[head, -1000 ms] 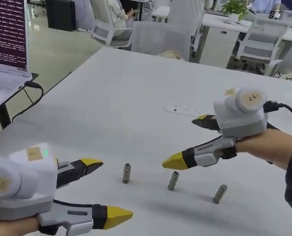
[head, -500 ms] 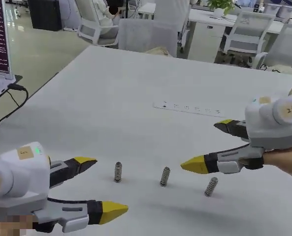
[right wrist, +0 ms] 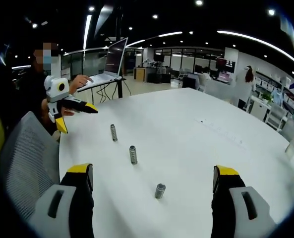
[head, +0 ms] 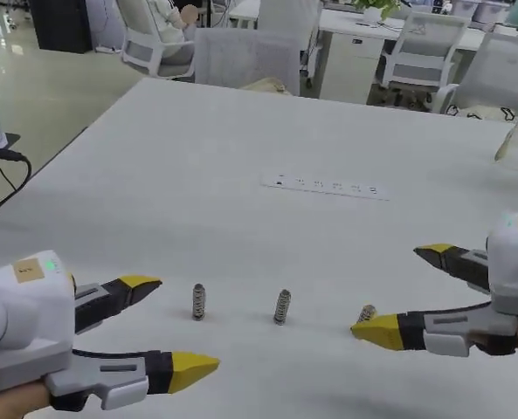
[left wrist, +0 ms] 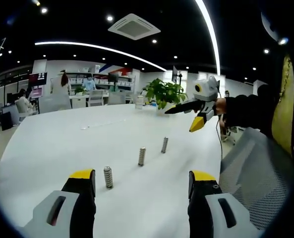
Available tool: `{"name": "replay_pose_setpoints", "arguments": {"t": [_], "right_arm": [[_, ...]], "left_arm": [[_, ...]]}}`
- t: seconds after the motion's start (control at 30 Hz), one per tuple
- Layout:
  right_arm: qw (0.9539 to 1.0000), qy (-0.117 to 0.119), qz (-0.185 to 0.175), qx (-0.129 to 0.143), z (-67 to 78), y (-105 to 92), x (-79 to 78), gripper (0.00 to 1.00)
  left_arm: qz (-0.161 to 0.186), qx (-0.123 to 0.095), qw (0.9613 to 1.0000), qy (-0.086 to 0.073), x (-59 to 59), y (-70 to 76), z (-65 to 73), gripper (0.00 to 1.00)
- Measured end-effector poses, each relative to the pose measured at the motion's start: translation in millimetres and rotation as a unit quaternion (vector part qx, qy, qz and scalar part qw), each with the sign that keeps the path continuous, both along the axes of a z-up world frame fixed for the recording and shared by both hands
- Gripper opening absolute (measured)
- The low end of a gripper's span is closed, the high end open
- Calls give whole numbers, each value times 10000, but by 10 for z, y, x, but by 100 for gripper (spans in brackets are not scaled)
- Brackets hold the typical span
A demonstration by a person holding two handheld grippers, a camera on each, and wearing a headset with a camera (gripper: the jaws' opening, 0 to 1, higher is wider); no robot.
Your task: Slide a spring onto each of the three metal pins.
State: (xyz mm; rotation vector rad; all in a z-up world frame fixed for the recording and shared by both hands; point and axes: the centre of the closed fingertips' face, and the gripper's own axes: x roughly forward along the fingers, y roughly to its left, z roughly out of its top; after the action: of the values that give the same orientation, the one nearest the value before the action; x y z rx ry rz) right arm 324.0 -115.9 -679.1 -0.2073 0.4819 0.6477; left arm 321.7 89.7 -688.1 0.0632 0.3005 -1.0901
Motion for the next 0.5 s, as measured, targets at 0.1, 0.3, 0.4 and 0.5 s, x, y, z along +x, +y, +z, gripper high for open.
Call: {"name": "replay_pose_setpoints", "arguments": {"t": [0.1, 0.3, 0.4, 0.5], "right_arm": [[10000, -43, -69, 57, -14, -25, -75, 100], [9998, -51, -143, 154, -95, -56, -237, 100], [9994, -70, -200, 265, -144, -59, -315, 100], [9992, 8, -270, 280, -272, -118, -348, 99]], "left_arm": [[-13, -12, 10000, -4, -11, -10, 12, 73], [-11, -39, 10000, -1, -23, -18, 24, 73], [-20, -36, 10000, 14, -32, -22, 14, 73], [-15, -36, 10000, 29, -37, -21, 0, 73]]}}
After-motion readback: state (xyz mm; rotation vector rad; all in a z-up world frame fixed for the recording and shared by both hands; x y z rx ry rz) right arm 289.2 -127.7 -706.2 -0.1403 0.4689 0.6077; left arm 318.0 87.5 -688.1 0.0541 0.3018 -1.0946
